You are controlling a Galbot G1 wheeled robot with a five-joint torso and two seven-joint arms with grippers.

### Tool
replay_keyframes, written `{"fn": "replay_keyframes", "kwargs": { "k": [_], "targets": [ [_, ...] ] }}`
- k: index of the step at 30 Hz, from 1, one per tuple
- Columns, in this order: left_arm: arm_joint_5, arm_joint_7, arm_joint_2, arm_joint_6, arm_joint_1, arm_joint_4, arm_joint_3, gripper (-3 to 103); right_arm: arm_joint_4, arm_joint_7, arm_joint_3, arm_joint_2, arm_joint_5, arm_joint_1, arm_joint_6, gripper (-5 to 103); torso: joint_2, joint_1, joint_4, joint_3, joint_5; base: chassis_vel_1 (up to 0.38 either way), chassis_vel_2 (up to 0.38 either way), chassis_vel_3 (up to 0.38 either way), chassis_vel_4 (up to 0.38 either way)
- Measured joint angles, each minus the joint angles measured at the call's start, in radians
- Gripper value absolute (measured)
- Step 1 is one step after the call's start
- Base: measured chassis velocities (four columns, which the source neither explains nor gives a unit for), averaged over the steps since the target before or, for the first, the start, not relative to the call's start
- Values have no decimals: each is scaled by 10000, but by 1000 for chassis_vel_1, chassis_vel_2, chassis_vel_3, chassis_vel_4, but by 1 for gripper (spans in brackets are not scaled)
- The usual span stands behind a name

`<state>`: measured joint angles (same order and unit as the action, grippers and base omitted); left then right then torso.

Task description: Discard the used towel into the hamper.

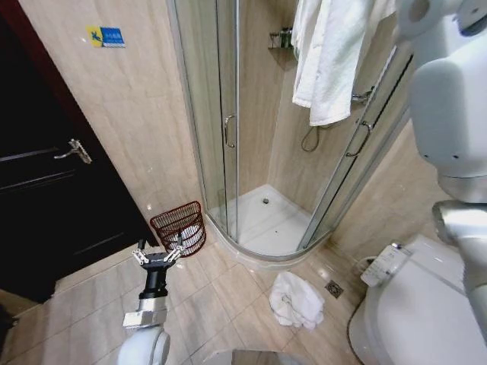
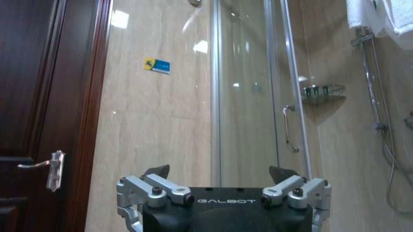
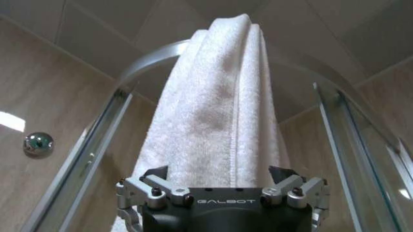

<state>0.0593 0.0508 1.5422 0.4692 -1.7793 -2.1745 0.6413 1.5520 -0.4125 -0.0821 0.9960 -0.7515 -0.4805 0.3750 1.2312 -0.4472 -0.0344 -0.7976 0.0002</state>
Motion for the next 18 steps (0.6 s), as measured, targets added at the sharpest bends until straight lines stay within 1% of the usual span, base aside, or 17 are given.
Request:
{"fn": "replay_keyframes", "kwargs": {
  "k": [4,6,9,12,13,14,16,18],
  "targets": [
    [24,45,-41,35,-12,16,47,100,-44,49,-40,14,-298,14,-5,100,0,0,2,0,1,0,0,0,0],
    [33,91,-74,45,-5,18,56,100,-14,2,-68,140,-882,-21,102,100,0,0,1,1,-3,0,0,0,0],
    [50,111,-110,47,-4,-5,65,100,-125,-24,-93,283,-1076,-81,139,100,0,1,-2,1,-7,0,0,0,0],
    [94,134,-148,95,-22,-20,108,100,-378,-23,-131,398,-1070,-145,95,100,-1,1,-2,0,-2,0,0,0,0],
    [122,140,-158,128,-45,-20,122,100,-458,-14,-148,433,-1057,-163,54,103,-1,1,0,1,-3,0,0,0,0],
    [122,140,-158,128,-45,-20,122,100,-458,-14,-148,433,-1057,-163,54,103,-1,1,0,1,-3,0,0,0,0],
    [180,143,-181,192,-110,-20,135,100,-568,-3,-234,478,-974,-170,-89,96,-1,1,0,1,-3,0,0,0,0],
    [197,143,-193,219,-133,-20,137,100,-610,4,-277,496,-914,-170,-163,96,-1,1,0,1,-2,0,0,0,0]
  ]
}}
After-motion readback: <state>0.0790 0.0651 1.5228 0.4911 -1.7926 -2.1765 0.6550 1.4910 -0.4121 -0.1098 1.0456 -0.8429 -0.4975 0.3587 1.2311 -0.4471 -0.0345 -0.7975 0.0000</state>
